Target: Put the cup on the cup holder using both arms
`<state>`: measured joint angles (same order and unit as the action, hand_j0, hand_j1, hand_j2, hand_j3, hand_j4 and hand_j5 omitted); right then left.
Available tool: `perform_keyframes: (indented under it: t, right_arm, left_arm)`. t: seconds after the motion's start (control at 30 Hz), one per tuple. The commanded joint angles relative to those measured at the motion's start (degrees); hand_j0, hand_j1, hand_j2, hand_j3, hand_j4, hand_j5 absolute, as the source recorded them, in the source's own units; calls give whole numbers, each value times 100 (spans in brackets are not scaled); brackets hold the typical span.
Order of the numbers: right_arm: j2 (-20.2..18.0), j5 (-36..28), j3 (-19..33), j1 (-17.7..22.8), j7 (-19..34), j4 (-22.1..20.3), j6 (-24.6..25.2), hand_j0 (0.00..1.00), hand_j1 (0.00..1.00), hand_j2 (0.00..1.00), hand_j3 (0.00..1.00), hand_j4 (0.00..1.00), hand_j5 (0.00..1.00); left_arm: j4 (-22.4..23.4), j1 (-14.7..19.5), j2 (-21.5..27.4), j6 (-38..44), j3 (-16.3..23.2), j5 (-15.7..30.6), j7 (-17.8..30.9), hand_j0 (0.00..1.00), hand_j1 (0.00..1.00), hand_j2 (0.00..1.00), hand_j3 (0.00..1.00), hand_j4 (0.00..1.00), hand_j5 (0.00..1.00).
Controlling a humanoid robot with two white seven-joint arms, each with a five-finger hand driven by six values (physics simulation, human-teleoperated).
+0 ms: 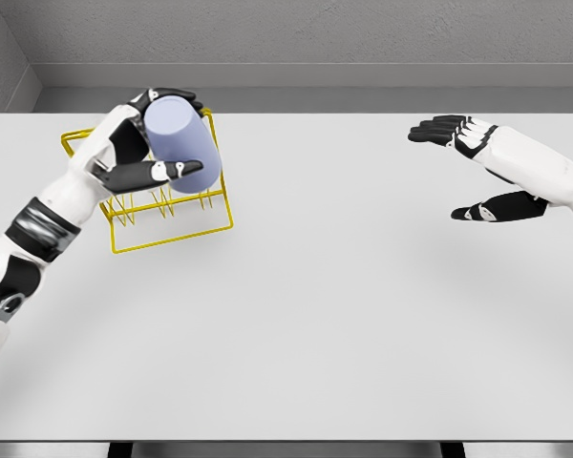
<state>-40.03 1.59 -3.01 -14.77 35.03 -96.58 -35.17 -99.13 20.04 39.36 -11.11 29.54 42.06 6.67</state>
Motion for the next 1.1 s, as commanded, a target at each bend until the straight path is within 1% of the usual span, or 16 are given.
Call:
perform_keyframes:
  t: [0.0, 0.3, 0.37, 0.5, 0.53, 0.57, 0.6, 0.77, 0.93, 1.07]
  right_arm:
    - [-5, -45, 2, 0, -3, -1, 17, 100, 100, 100, 100, 100, 100]
    - [-5, -45, 2, 0, -3, -1, 17, 100, 100, 100, 100, 100, 100]
    - [-5, -45, 2, 0, -3, -1, 17, 100, 100, 100, 100, 100, 100]
    - [-5, -45, 2, 0, -3, -1, 17, 100, 100, 100, 100, 100, 100]
    - [-5, -45, 2, 0, -3, -1, 17, 100, 100, 100, 100, 100, 100]
    - [-5, -45, 2, 0, -3, -1, 17, 100, 100, 100, 100, 100, 100]
    - [-5, -45, 2, 0, -3, -1, 17, 100, 100, 100, 100, 100, 100]
    - [-5, -45, 2, 0, -3, -1, 17, 100, 100, 100, 100, 100, 100]
    - [-5, -45, 2, 0, -3, -1, 17, 100, 100, 100, 100, 100, 100]
    - [-5, -45, 2, 0, -3, -1, 17, 100, 100, 100, 100, 100, 100]
  left_arm:
    - [8, 0, -42, 30, -1, 4, 1, 60, 60, 60, 60, 60, 60]
    - [34, 9, -78, 109, 8, -5, 1, 63, 63, 63, 63, 63, 63]
    - [34, 9, -86, 109, 8, -5, 10, 66, 66, 66, 66, 66, 66]
    - [34, 9, -86, 117, 8, -5, 10, 66, 66, 66, 66, 66, 66]
    - [34, 9, -86, 117, 8, -5, 10, 71, 71, 71, 71, 71, 71]
    - [34, 9, -86, 170, 8, -14, 10, 80, 80, 80, 80, 80, 80]
    - [34, 9, -86, 223, 8, -14, 10, 84, 84, 84, 84, 84, 84]
    - [34, 26, -86, 223, 8, -75, 10, 94, 94, 94, 94, 94, 94]
    - [34, 53, -86, 232, 8, -84, 10, 93, 93, 93, 93, 93, 93]
    - [34, 79, -86, 232, 8, -146, 10, 83, 83, 83, 83, 83, 83]
